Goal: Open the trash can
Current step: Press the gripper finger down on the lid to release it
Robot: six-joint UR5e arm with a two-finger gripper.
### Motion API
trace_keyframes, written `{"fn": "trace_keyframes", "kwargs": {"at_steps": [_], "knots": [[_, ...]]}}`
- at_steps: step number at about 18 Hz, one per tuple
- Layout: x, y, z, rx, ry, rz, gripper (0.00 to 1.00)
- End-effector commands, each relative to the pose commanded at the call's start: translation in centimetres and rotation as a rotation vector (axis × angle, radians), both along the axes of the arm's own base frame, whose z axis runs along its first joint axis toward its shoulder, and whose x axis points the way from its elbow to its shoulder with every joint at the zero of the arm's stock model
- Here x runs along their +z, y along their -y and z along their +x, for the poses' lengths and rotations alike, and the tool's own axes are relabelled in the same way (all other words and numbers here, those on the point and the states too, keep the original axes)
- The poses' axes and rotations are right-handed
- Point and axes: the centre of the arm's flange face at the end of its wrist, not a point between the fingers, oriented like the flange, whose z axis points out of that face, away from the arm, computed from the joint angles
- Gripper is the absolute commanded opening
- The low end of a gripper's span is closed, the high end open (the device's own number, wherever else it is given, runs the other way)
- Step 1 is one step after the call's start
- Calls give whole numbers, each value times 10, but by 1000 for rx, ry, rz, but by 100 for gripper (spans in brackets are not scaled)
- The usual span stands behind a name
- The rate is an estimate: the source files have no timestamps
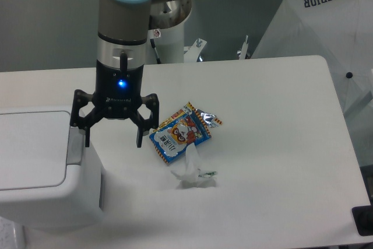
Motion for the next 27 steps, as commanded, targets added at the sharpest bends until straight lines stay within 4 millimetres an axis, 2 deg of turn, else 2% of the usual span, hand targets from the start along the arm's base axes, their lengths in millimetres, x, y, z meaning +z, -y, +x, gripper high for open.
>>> {"fn": "trace_keyframes", "kwargs": {"at_steps": [2, 27], "knots": [[-1, -3, 7, -9, 2, -2, 100], [-19, -8, 5, -14, 15, -28, 100]]}}
